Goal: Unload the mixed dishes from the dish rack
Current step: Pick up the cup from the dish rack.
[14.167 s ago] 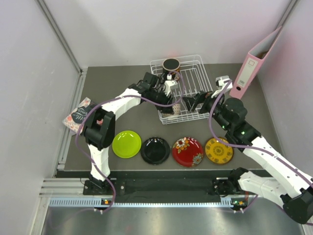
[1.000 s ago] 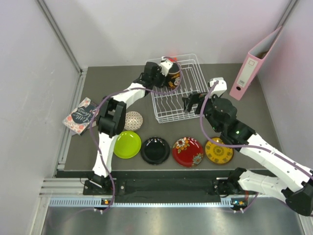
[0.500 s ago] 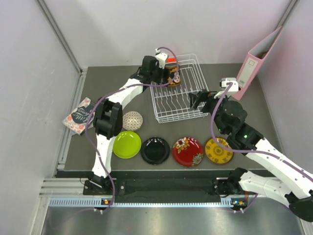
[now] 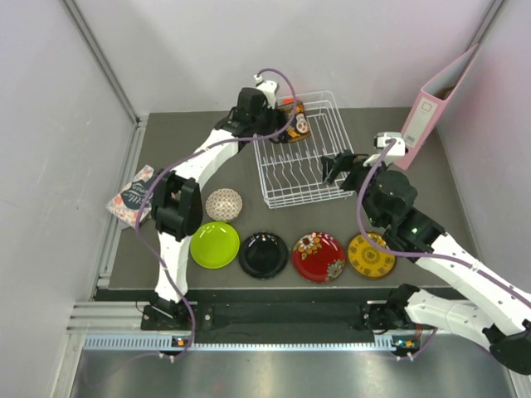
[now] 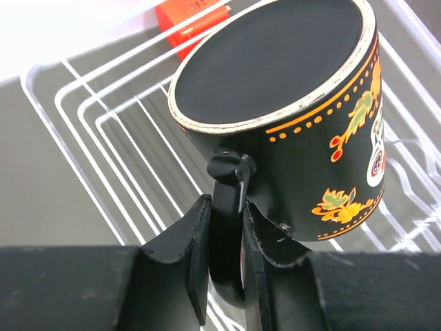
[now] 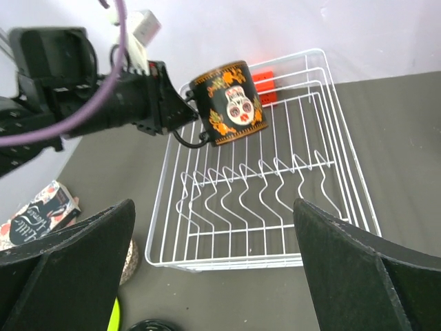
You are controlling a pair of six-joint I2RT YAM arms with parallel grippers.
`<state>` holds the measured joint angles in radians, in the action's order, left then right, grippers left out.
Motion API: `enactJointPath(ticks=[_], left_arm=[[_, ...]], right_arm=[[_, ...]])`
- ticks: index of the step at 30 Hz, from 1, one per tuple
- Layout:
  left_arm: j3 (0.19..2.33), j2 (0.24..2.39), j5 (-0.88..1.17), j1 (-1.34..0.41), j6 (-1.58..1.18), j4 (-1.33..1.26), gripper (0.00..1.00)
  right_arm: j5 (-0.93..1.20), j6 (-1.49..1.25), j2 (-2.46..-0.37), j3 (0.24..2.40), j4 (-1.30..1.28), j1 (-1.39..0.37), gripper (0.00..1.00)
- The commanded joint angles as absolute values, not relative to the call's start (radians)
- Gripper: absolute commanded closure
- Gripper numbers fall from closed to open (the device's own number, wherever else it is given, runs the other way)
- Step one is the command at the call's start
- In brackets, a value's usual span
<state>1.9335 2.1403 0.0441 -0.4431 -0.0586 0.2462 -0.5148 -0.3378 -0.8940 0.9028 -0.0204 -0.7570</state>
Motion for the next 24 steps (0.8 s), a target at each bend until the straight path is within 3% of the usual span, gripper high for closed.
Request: enactJointPath(ticks=[1, 11, 15, 19, 24], left_arm=[[2.068, 2.039, 0.191, -0.393, -0.364, 0.143, 1.00], [2.046, 2.091, 0.625, -0.295, -0.833, 0.010, 1.00], [1.997, 2.121, 0.803, -0.265, -1.073, -0.208, 1.00], [1.861, 2.154, 0.917, -0.256, -1.520, -0.654, 1.00], [1.732, 2.103, 0.917, -0.259, -1.604, -0.862, 1.00]], right_arm=[[-0.535, -0.367, -0.922, 0.939, 0.003, -0.758, 0.03], [-0.560, -0.327, -0.908, 0.901, 0.046, -0.733, 0.03], [-0.528, -0.305, -0.899, 0.864, 0.116, -0.707, 0.04], [-0.479, -0.321, -0.923, 0.839, 0.167, -0.663, 0.03], [-0.390, -0.356, -0.951, 0.831, 0.216, -0.578, 0.03]])
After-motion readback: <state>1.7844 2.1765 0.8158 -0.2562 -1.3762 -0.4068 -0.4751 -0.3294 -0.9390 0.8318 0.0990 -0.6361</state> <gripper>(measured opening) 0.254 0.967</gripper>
